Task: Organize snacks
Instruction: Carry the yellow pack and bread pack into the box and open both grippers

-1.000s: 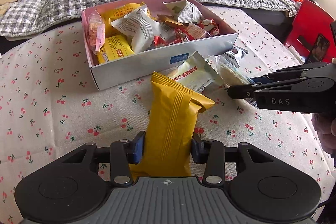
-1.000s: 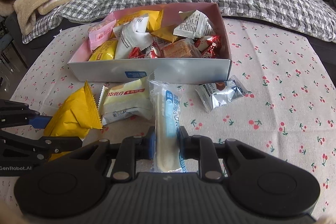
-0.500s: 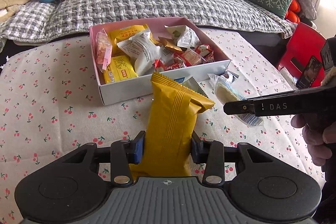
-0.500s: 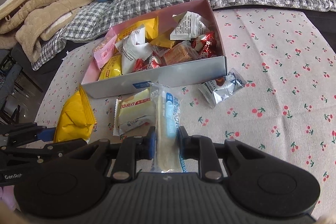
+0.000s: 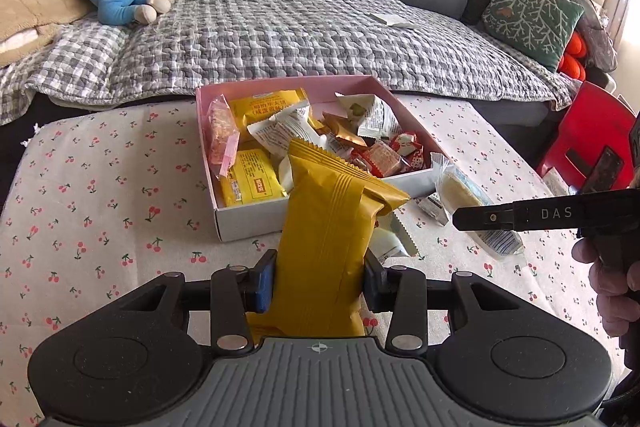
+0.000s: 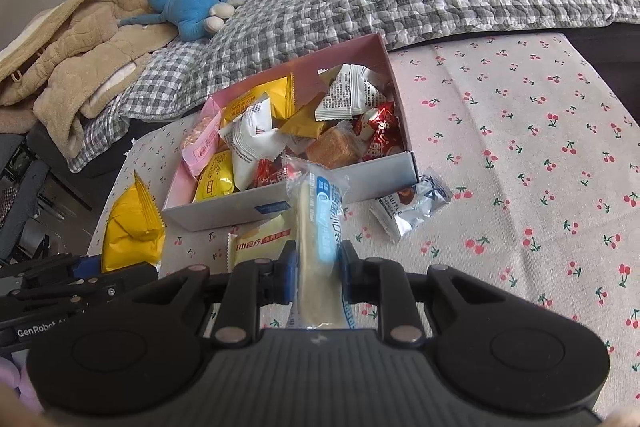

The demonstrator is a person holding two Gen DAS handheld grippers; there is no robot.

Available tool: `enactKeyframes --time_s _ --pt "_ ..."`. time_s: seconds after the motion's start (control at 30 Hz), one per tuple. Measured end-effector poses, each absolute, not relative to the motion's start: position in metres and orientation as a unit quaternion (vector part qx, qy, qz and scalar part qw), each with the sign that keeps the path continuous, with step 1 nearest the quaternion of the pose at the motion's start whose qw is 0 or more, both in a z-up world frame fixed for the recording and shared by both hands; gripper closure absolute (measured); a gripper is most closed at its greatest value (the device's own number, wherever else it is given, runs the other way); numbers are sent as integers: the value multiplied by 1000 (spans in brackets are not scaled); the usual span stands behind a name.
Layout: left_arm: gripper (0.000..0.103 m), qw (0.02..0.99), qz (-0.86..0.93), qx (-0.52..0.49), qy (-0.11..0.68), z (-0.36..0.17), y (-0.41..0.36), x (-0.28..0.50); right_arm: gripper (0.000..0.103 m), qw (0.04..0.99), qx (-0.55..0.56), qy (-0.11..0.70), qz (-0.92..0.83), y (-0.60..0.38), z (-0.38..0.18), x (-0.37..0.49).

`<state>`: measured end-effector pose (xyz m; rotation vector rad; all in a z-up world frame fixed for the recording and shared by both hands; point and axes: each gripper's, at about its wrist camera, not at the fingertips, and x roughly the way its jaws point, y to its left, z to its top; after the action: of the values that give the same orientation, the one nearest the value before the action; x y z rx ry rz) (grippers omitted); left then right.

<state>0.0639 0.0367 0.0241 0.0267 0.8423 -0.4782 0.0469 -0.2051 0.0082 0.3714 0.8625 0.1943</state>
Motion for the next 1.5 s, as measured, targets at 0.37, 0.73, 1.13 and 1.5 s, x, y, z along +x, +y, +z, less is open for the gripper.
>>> enactKeyframes --time_s 0.37,0.73,1.13,1.5 --pt "64 882 -216 -18 419 31 32 103 84 887 207 403 91 -219 25 72" --pt "64 882 -189 -48 428 30 6 180 84 876 262 394 93 -213 27 141" --pt "61 893 -164 -52 416 13 6 215 78 878 273 382 96 -200 26 178" --pt "25 908 -174 -23 380 26 5 196 42 891 246 373 89 -204 39 161"
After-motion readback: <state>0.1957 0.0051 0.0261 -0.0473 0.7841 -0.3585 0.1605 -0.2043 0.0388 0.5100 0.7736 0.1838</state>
